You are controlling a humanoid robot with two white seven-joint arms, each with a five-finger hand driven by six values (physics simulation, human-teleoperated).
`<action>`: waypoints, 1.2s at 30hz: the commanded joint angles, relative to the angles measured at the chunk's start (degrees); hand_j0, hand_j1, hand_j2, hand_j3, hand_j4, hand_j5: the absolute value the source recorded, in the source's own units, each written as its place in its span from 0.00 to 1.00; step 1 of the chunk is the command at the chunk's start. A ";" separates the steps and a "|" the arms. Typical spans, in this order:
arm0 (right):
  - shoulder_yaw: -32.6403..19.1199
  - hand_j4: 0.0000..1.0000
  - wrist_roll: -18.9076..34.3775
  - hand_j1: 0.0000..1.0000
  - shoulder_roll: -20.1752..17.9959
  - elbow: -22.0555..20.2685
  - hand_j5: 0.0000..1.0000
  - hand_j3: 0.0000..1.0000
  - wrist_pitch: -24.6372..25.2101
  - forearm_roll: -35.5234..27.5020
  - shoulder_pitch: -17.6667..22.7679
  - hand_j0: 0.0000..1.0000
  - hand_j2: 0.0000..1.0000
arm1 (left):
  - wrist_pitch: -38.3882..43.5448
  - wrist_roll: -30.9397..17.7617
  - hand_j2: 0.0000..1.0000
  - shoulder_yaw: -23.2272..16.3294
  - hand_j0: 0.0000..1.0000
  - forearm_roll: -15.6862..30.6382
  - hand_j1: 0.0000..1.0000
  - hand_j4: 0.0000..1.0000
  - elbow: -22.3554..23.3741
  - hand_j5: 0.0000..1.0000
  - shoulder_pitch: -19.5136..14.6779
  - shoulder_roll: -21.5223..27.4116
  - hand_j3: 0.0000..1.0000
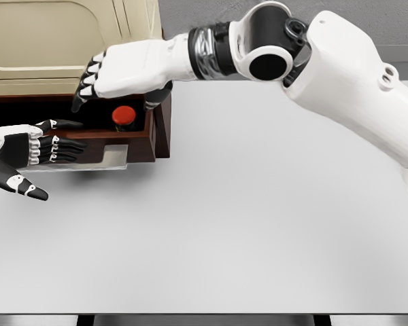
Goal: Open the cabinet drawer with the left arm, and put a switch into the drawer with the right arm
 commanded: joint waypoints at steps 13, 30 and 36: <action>-12.86 1.00 -0.02 1.00 -28.74 9.87 1.00 1.00 -8.64 -9.28 16.96 1.00 1.00 | 0.16 1.94 1.00 -4.57 1.00 -16.33 1.00 1.00 0.54 1.00 7.00 -0.56 1.00; -12.25 1.00 -0.02 1.00 -27.95 18.66 1.00 1.00 -8.64 -9.28 22.50 1.00 1.00 | -0.01 1.94 1.00 -1.14 1.00 -14.31 1.00 1.00 0.45 1.00 -1.53 0.14 1.00; -12.51 1.00 -0.02 1.00 -23.73 22.70 1.00 1.00 -8.64 -9.28 21.80 1.00 1.00 | -0.10 1.94 1.00 -1.14 1.00 -10.98 1.00 1.00 0.45 1.00 -4.87 0.93 1.00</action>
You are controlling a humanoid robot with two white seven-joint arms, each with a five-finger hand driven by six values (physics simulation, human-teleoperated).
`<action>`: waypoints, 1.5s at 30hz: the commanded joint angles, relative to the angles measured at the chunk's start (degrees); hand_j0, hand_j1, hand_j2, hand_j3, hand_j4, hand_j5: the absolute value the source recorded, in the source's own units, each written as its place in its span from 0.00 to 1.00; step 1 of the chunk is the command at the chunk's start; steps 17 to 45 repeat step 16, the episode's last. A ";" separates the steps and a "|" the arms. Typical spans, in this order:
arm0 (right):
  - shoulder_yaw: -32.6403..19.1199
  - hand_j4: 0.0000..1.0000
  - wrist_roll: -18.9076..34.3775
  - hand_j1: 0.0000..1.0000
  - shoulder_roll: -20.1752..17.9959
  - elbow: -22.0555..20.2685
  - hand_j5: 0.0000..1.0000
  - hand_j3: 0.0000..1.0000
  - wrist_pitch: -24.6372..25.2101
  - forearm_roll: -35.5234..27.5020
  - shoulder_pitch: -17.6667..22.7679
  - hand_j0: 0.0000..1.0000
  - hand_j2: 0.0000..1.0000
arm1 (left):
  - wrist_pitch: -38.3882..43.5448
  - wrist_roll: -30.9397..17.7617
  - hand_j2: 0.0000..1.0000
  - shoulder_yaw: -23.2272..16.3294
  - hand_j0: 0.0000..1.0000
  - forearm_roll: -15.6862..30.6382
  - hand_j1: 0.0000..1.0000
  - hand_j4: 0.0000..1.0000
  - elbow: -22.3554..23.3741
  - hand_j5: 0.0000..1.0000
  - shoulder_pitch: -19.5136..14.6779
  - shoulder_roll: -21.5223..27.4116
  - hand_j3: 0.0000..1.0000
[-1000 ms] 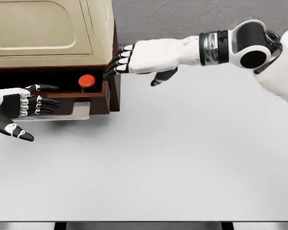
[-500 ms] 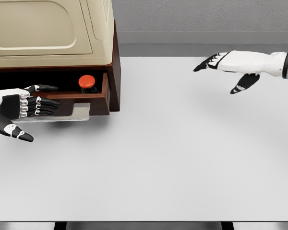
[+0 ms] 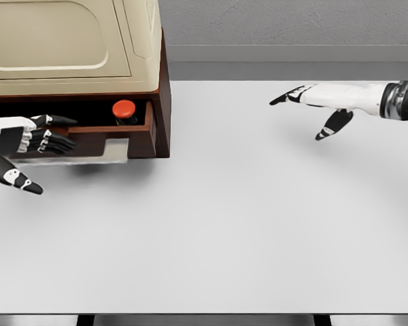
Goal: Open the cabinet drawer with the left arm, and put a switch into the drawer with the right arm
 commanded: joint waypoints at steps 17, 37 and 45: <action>-0.10 1.00 -0.02 1.00 0.15 0.98 1.00 1.00 0.15 -0.37 -0.62 1.00 1.00 | -8.70 0.78 1.00 0.47 1.00 8.74 1.00 1.00 0.07 1.00 -7.23 1.84 1.00; -0.10 1.00 -0.02 1.00 0.15 0.98 1.00 1.00 0.15 -0.37 -0.62 1.00 1.00 | -8.70 0.78 1.00 0.47 1.00 8.74 1.00 1.00 0.07 1.00 -7.23 1.84 1.00; -0.10 1.00 -0.02 1.00 0.15 0.98 1.00 1.00 0.15 -0.37 -0.62 1.00 1.00 | -8.70 0.78 1.00 0.47 1.00 8.74 1.00 1.00 0.07 1.00 -7.23 1.84 1.00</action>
